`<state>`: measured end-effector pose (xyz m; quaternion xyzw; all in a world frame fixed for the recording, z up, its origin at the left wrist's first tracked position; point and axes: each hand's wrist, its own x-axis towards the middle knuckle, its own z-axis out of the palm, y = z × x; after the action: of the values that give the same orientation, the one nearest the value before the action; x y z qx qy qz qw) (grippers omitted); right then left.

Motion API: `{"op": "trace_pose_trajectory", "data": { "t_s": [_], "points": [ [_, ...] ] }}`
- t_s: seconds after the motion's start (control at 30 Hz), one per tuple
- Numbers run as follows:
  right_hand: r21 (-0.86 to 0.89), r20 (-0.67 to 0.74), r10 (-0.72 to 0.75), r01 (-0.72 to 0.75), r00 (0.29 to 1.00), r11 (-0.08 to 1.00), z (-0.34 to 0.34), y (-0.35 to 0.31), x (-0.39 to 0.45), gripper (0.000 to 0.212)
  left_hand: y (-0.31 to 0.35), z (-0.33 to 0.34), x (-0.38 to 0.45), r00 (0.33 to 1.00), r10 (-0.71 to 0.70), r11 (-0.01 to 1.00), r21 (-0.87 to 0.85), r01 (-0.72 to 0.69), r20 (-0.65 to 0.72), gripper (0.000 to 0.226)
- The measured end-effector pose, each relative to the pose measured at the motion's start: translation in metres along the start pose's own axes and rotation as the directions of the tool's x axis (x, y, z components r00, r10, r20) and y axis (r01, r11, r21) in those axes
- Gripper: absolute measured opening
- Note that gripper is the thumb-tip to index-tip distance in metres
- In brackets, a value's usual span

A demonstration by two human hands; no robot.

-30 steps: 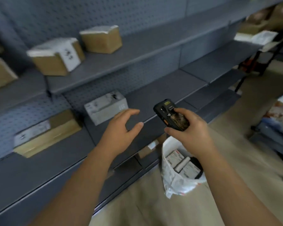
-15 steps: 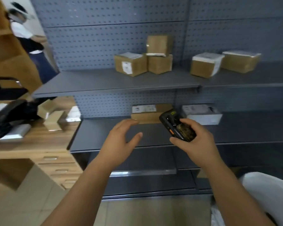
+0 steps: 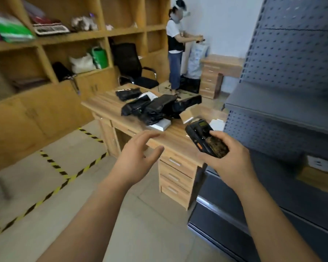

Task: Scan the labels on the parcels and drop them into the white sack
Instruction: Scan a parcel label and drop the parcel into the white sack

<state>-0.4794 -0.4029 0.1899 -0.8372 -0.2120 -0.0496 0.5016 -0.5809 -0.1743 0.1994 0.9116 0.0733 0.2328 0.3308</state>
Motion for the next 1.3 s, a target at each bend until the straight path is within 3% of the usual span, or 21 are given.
{"op": "trace_pose_trajectory", "data": {
  "t_s": [0.33,0.6,0.7,0.87,1.03,1.3],
  "points": [
    [0.108,0.219,-0.226,0.207,0.949,0.972,0.207,-0.06,0.137,0.063,-0.153,-0.107,0.052,0.934,-0.273,0.948,0.102,0.302,-0.231,0.039],
    [0.231,0.335,-0.437,0.377,0.835,0.897,0.325,-0.138,0.249,0.064,-0.224,-0.193,0.127,0.882,-0.319,0.893,0.201,0.402,-0.346,0.039],
    [0.242,0.332,-0.449,0.385,0.829,0.891,0.355,-0.148,0.276,0.064,-0.248,-0.208,0.152,0.865,-0.325,0.884,0.203,0.422,-0.383,0.041],
    [0.218,0.354,-0.411,0.353,0.84,0.91,0.398,-0.139,0.322,0.061,-0.304,-0.209,0.202,0.871,-0.316,0.904,0.161,0.397,-0.376,0.037],
    [0.16,0.331,-0.295,0.255,0.896,0.954,0.437,-0.123,0.373,0.059,-0.371,-0.203,0.269,0.906,-0.299,0.931,0.116,0.345,-0.299,0.038],
    [-0.048,0.104,-0.069,0.075,0.992,0.996,0.456,-0.111,0.463,0.063,-0.451,-0.192,0.426,0.986,-0.129,0.992,0.002,0.13,-0.107,0.036]
  ]
}}
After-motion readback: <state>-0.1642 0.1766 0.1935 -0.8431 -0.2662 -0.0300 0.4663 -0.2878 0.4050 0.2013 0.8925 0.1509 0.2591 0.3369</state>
